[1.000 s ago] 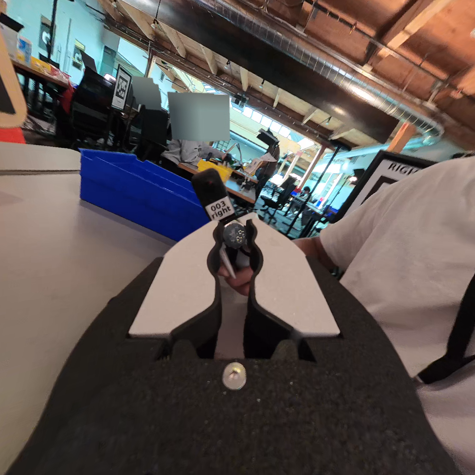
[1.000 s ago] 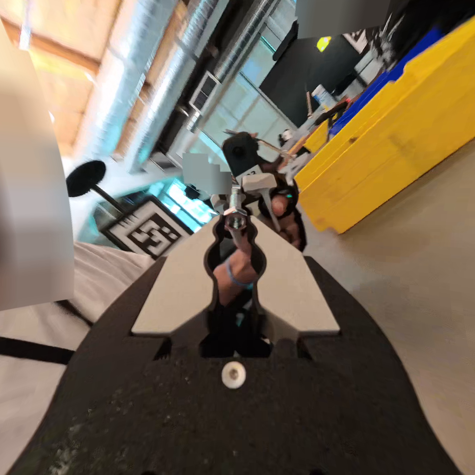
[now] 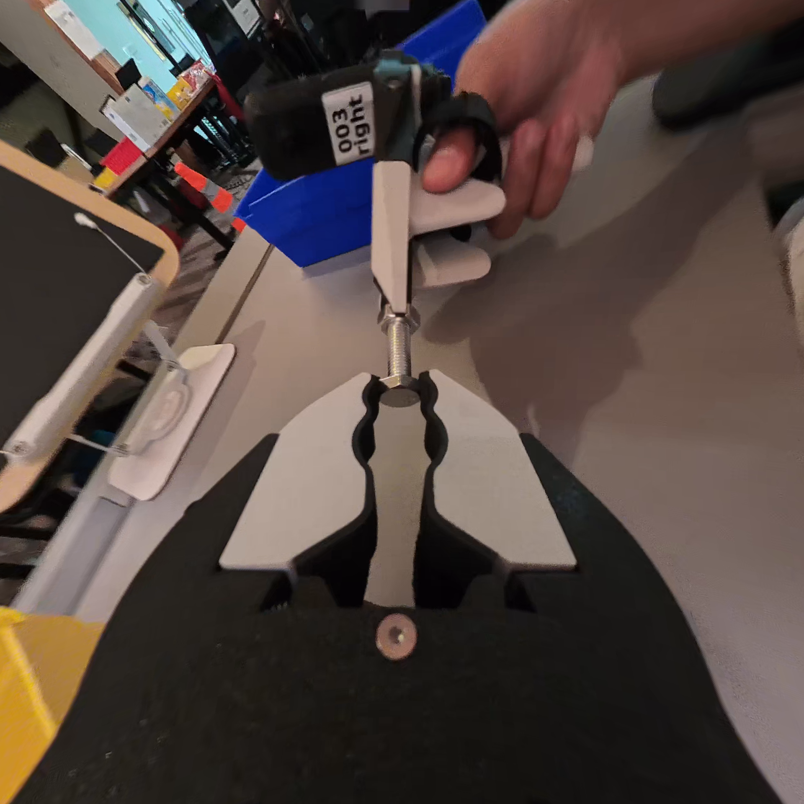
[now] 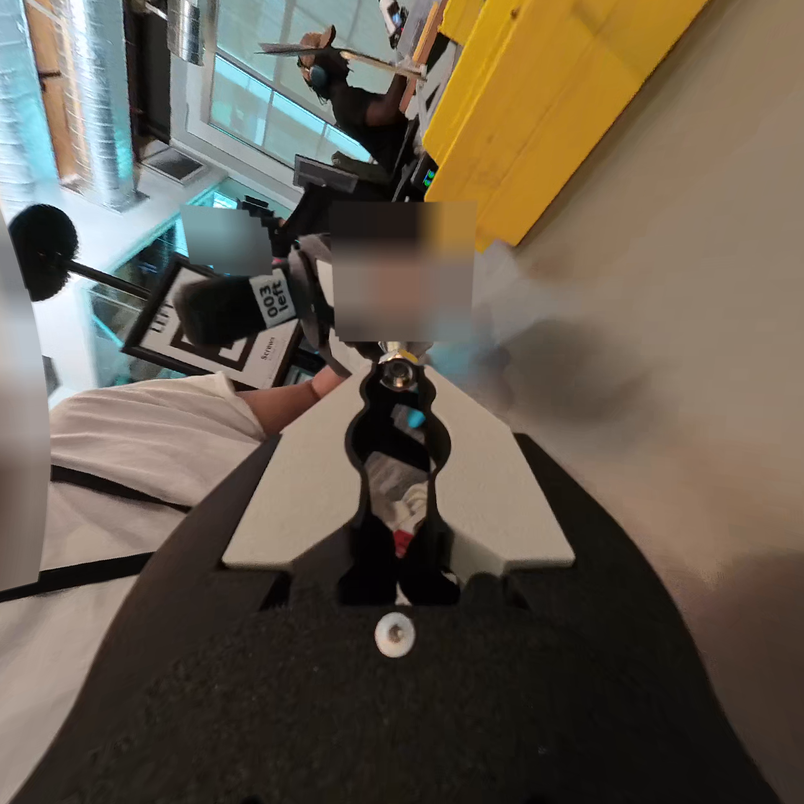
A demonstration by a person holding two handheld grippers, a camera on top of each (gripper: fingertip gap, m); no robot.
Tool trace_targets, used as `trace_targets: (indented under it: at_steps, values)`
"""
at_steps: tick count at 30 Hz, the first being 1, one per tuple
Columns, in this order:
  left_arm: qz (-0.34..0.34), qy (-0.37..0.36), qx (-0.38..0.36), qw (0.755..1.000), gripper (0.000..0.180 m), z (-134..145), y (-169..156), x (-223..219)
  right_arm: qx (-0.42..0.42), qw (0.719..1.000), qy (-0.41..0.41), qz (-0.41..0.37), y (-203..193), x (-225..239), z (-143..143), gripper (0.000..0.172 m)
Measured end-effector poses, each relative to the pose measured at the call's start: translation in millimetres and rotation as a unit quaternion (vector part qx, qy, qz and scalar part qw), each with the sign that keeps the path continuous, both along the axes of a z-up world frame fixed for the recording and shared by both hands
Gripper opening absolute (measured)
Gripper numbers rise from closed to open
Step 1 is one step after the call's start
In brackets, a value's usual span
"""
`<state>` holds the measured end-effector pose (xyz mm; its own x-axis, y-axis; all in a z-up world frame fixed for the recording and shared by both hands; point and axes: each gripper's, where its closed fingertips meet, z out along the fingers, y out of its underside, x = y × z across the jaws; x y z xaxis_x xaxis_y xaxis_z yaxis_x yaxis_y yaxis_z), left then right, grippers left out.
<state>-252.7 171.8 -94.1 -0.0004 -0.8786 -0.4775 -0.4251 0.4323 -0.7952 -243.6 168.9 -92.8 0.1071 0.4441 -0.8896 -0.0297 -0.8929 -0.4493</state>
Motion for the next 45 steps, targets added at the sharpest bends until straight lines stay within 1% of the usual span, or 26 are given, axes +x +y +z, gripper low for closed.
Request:
trace_targets:
  at_steps: [2,4,7,11,13,27,35,38,39,41,42,45]
  values:
    - [0.008,0.028,0.049,0.998,0.018,-5.8,-0.2,1.6,-0.041,0.999,0.013,0.007,-0.8,2.5,-6.8,0.016]
    - [0.016,0.042,0.060,0.997,0.018,-11.2,1.7,2.3,-0.056,0.998,0.018,-0.004,1.7,3.2,-11.9,0.016]
    - [0.021,0.039,0.045,0.998,0.018,-13.2,5.4,1.5,-0.049,0.998,0.019,-0.016,5.5,2.6,-11.2,0.017]
    - [0.027,0.035,0.032,0.999,0.018,-12.8,8.4,0.4,-0.033,0.999,0.018,-0.014,5.9,1.3,-4.4,0.032]
    - [0.029,0.034,0.028,0.999,0.018,-13.6,8.9,0.5,-0.032,0.999,0.020,-0.012,5.5,1.3,-2.6,0.037]
    - [0.039,-0.014,-0.018,0.999,0.018,0.3,10.9,2.4,-0.001,0.998,0.061,-0.007,2.8,4.1,16.2,0.041]
    - [0.043,-0.029,-0.031,0.998,0.018,4.4,13.0,1.2,0.017,0.998,0.054,0.007,-2.3,1.8,18.4,0.040]
    - [0.043,-0.051,-0.055,0.996,0.018,10.1,13.3,0.9,0.047,0.998,0.045,-0.009,2.7,2.9,16.7,0.044]
    - [0.043,-0.062,-0.070,0.995,0.018,13.1,13.3,1.1,0.072,0.996,0.046,-0.024,7.0,4.7,19.4,0.046]
    - [0.040,-0.099,-0.117,0.987,0.018,21.4,12.1,2.7,0.140,0.985,0.069,-0.077,18.6,10.0,33.8,0.054]
    - [0.035,-0.124,-0.151,0.980,0.018,26.6,10.6,4.5,0.171,0.977,0.081,-0.103,22.6,12.1,41.5,0.057]
    - [0.016,-0.194,-0.260,0.946,0.018,39.9,5.7,10.7,0.231,0.953,0.144,-0.132,18.8,11.1,67.4,0.061]
